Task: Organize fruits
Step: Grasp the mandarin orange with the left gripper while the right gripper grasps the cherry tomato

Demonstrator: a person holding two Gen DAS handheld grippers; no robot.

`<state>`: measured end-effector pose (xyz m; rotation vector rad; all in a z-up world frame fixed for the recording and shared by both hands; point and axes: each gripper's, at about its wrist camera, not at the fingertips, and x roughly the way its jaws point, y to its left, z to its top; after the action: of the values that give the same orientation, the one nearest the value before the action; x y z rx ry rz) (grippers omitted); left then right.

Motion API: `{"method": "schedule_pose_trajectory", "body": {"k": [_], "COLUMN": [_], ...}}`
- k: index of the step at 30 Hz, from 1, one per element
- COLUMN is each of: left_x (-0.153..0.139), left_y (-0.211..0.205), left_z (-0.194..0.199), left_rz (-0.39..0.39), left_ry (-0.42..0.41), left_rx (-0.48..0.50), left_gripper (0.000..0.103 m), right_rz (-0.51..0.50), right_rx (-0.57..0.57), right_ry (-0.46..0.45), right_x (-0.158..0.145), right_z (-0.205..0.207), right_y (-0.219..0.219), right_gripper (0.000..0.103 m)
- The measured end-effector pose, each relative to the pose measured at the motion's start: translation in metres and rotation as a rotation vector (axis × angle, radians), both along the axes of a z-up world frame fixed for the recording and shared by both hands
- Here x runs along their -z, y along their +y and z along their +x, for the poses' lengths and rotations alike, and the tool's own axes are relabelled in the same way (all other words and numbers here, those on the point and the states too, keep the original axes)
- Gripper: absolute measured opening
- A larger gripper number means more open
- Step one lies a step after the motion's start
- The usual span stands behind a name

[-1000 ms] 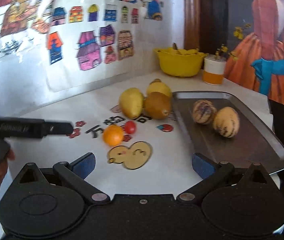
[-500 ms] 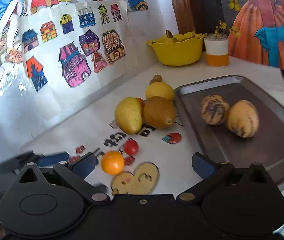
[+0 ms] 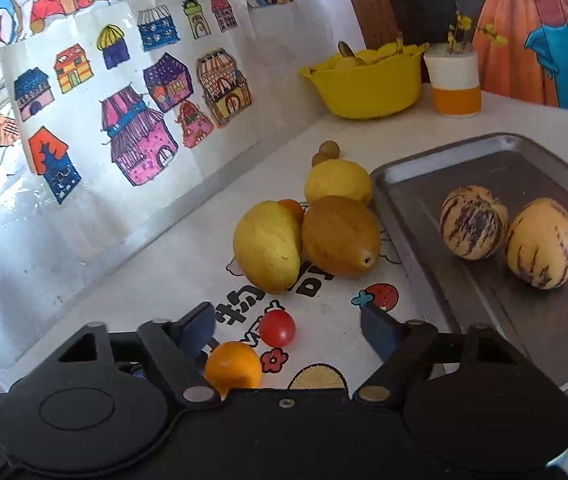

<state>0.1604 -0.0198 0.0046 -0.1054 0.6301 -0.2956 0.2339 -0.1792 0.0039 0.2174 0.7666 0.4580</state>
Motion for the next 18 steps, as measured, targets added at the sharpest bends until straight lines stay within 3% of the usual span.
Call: {"method": "schedule_pose_trajectory", "body": {"k": [2, 4, 9, 18], "left_x": [0.001, 0.001, 0.002, 0.003], "left_y": [0.001, 0.003, 0.003, 0.000], "left_z": [0.002, 0.004, 0.007, 0.005], "left_rz": [-0.012, -0.026, -0.036, -0.022], "left_ry": [0.001, 0.003, 0.007, 0.000], "left_rx": [-0.009, -0.018, -0.011, -0.025], "left_gripper": [0.063, 0.054, 0.043, 0.038], "right_rz": [-0.001, 0.001, 0.044, -0.006], "right_rx": [-0.003, -0.003, -0.014, -0.033], "right_ry": [0.016, 0.026, 0.042, 0.003], "right_x": [0.004, 0.006, 0.012, 0.015], "right_z": [0.005, 0.009, 0.016, 0.013], "right_y": [0.001, 0.002, 0.004, 0.011], "right_gripper": [0.072, 0.067, 0.064, 0.049]}}
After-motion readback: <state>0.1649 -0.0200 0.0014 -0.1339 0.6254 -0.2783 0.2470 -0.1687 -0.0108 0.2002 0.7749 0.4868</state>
